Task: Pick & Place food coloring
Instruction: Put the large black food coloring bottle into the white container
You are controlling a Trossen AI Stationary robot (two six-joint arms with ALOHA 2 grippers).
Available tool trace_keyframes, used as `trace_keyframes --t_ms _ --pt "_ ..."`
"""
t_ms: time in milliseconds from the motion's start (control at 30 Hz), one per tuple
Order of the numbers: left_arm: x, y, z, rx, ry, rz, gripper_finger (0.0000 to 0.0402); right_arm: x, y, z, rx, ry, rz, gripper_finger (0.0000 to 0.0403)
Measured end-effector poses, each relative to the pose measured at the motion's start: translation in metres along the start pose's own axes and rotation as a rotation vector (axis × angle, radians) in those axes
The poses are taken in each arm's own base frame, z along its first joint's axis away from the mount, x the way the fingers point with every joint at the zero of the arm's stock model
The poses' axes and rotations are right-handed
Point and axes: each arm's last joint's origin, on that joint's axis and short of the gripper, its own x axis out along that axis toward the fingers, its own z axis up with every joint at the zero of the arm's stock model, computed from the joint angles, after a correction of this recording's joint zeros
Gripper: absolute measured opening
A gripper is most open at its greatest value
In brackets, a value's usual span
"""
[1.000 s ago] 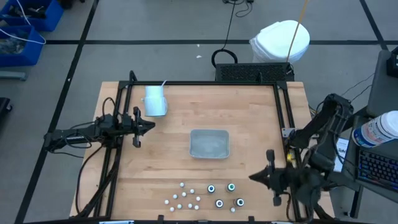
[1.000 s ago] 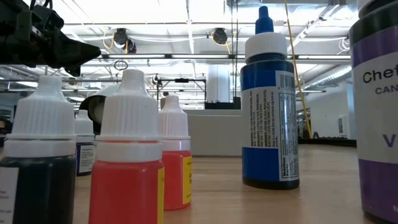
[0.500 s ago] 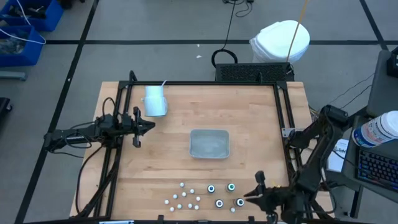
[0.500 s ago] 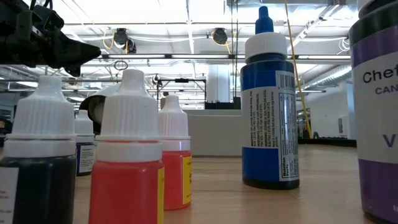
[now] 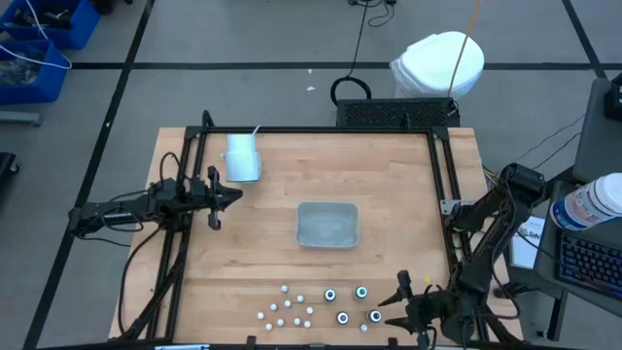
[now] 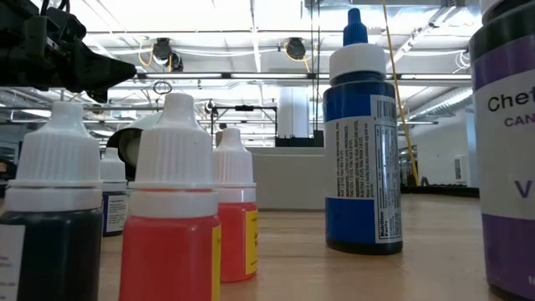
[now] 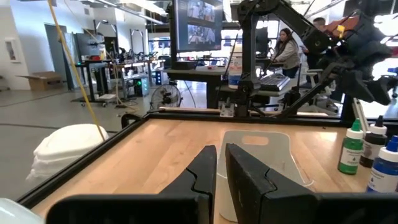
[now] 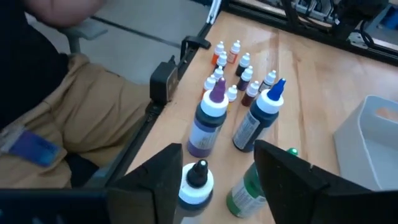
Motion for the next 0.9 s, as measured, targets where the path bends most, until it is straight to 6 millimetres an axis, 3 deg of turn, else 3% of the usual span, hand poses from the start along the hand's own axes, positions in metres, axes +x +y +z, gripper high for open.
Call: trace_keyframes --t_ms 267,567,900 --pt "0.0 0.0 0.0 0.0 0.0 0.003 0.0042 0.006 -0.007 -0.021 0.1 -0.074 0.094 0.0191" --pt "0.0 0.0 0.0 -0.003 0.0 0.003 0.0042 0.018 -0.018 -0.023 0.118 -0.075 0.046 0.0211" --pt "0.0 0.0 -0.003 -0.002 0.029 0.003 0.0042 0.02 -0.015 -0.025 0.155 -0.079 0.05 0.0233"
